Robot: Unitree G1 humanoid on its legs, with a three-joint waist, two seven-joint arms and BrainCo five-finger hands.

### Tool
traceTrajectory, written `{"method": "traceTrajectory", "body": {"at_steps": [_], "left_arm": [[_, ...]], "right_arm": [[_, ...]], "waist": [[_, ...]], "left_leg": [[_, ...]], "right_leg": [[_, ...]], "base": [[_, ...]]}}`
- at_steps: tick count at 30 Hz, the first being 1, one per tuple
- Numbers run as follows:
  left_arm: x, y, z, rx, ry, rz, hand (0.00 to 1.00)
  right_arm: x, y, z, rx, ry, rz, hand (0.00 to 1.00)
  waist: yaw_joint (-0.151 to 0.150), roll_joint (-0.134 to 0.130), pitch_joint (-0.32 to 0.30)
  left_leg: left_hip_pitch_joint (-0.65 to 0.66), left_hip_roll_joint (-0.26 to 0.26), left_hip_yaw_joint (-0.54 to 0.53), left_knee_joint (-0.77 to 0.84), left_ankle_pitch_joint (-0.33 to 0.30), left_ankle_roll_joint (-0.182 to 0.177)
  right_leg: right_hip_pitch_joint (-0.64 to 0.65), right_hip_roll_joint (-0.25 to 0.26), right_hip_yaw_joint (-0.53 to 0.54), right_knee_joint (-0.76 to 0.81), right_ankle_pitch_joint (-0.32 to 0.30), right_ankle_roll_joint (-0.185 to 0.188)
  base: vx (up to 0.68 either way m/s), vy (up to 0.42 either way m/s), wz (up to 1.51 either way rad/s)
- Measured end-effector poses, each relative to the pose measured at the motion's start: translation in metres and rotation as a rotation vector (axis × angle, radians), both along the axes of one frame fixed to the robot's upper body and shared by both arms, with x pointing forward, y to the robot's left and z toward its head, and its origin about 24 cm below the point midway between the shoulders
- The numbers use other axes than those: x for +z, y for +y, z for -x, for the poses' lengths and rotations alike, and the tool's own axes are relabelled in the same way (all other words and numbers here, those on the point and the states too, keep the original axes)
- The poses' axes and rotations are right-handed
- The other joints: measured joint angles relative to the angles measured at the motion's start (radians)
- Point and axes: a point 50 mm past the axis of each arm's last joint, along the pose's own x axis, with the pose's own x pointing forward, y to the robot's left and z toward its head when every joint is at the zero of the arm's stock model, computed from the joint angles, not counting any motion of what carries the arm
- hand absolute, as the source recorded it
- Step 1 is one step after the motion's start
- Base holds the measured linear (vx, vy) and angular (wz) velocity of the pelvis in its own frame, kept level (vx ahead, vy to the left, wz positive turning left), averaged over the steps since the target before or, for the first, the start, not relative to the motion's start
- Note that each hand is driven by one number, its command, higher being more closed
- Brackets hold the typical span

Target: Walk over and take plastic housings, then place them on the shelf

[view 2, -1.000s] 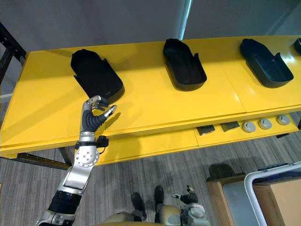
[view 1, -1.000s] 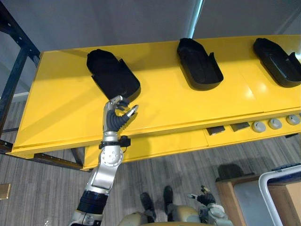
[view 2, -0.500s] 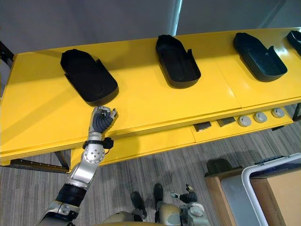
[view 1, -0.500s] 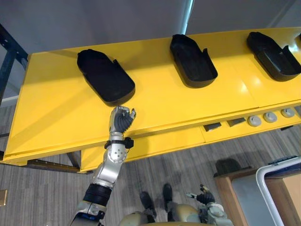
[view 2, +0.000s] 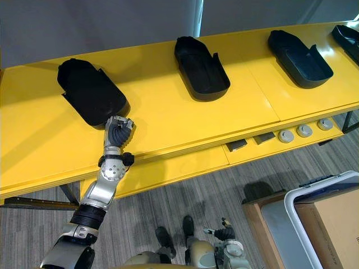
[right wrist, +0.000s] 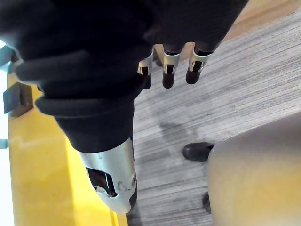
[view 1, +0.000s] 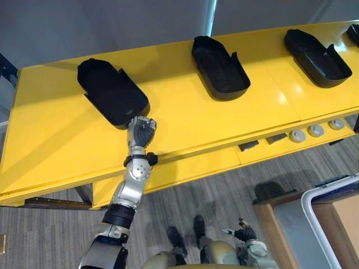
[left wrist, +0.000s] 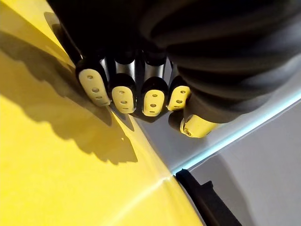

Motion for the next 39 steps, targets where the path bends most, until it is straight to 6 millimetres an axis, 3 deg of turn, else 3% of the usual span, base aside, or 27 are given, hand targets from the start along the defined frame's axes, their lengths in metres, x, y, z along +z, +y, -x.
{"method": "traceTrajectory", "body": {"at_steps": [29,39], "left_arm": [[-0.005,0.019,-0.006,0.111,0.027,0.069,1.00],[-0.007,0.034,-0.007,0.116,0.057,0.067,1.00]], "right_arm": [[0.000,-0.001,0.002,-0.011,0.000,-0.001,0.00],[-0.001,-0.001,0.004,-0.010,-0.001,-0.003,0.00]], "waist": [[0.000,0.001,-0.001],[-0.001,0.001,-0.001]], "left_leg": [[0.012,0.001,0.002,-0.007,0.001,-0.002],[0.022,0.001,0.002,-0.006,0.001,-0.002]], "right_leg": [[0.013,0.000,0.002,-0.006,0.007,0.004],[0.024,0.000,0.002,-0.006,0.007,0.006]], "base": [[0.00,-0.001,0.00],[0.00,0.000,0.00]]}}
